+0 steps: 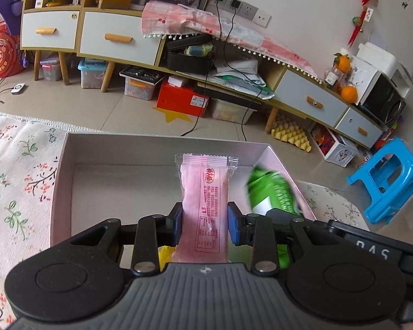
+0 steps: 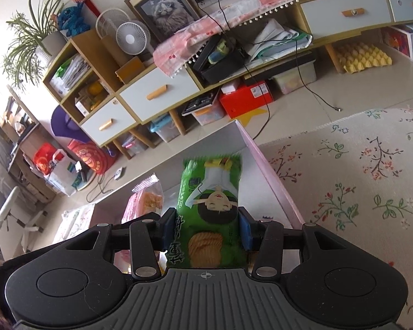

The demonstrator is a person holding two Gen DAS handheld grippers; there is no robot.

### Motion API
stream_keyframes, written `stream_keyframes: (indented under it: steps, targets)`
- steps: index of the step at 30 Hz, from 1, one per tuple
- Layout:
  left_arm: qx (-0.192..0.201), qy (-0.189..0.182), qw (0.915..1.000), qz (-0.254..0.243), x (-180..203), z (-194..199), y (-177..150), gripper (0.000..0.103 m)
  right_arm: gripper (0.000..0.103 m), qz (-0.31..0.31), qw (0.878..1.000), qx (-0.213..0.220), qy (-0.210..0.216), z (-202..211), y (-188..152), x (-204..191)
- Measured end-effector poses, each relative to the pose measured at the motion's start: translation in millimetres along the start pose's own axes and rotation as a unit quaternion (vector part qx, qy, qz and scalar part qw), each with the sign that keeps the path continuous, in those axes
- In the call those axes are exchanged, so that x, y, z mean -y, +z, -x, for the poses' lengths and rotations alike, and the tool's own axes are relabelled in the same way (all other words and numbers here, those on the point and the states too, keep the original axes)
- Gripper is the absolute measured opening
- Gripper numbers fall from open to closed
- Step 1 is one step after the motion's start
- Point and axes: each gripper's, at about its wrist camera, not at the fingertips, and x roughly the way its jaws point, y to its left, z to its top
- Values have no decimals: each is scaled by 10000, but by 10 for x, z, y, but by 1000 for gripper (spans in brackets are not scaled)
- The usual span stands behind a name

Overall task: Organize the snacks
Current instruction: 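Carry the green packet into the pink box and release while the left tool drops the pink bar there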

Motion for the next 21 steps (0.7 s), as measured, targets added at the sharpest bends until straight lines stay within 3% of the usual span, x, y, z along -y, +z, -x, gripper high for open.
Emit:
stream_keyframes:
  steps: [3, 5, 8, 17, 21]
  targets:
    - [29, 79, 9999, -92, 16, -40, 20, 30, 36, 2, 10000, 51, 53, -16, 35, -5]
    - [29, 122, 9999, -114, 19, -69, 26, 30, 37, 23, 10000, 44, 84, -33, 52, -18]
    - [1, 171, 9997, -148, 21, -102, 29, 32, 39, 112, 9999, 40, 78, -39, 60, -39]
    - [17, 344, 9991, -247, 40, -27, 5, 52, 46, -151, 9999, -23, 46, 11, 93, 20]
    - [34, 402, 9989, -243, 51, 60, 6, 54, 47, -159, 9999, -37, 2, 100, 98, 24]
